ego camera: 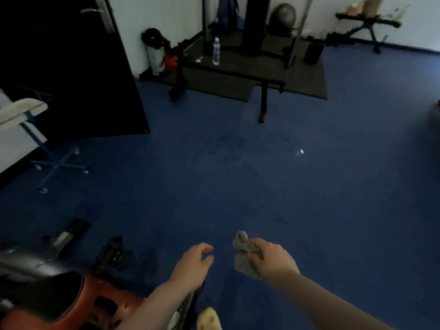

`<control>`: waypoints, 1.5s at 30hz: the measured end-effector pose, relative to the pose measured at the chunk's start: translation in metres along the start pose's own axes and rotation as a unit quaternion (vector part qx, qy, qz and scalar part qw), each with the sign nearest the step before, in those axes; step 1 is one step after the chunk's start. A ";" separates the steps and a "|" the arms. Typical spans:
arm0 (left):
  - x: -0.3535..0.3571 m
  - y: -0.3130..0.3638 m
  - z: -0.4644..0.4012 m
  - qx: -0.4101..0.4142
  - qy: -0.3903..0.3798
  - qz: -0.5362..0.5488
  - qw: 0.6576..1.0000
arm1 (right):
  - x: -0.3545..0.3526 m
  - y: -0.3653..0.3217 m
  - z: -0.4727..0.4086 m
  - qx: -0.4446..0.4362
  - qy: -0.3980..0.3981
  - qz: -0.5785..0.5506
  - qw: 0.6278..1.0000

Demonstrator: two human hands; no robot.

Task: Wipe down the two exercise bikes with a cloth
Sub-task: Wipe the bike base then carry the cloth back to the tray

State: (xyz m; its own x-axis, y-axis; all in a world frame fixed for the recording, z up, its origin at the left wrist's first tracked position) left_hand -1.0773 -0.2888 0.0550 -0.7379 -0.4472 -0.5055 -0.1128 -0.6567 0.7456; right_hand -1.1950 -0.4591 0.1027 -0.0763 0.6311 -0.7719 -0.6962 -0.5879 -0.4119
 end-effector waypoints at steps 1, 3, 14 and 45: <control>-0.010 0.004 -0.013 -0.002 0.013 0.005 1.000 | -0.008 -0.008 -0.015 -0.010 0.000 -0.006 1.000; -0.025 0.011 -0.032 -0.014 0.030 0.016 0.999 | -0.025 -0.022 -0.040 -0.027 -0.004 -0.024 0.999; -0.081 0.015 -0.111 -0.117 0.174 0.114 0.971 | -0.072 -0.094 -0.190 -0.180 -0.101 0.070 0.976; -0.330 -0.107 -0.222 -0.267 0.406 0.284 0.827 | -0.006 -0.453 -0.417 -0.376 -0.265 0.269 0.846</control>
State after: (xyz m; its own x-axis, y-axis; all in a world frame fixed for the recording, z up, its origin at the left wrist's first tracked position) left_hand -0.6740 -0.2054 0.0457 0.1430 -0.8934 -0.4258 0.5681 -0.2782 0.7745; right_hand -0.5813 -0.4071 0.0920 -0.6856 0.1918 -0.7022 0.1763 -0.8922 -0.4159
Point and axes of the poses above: each hand's wrist, its own z-axis away from the middle knuckle, its own x-axis out of the palm, y = z × x, the point moved 8 cm from there along -z, towards the middle knuckle, and after that the axes turned 3 degrees about x, right-handed, at the moved point
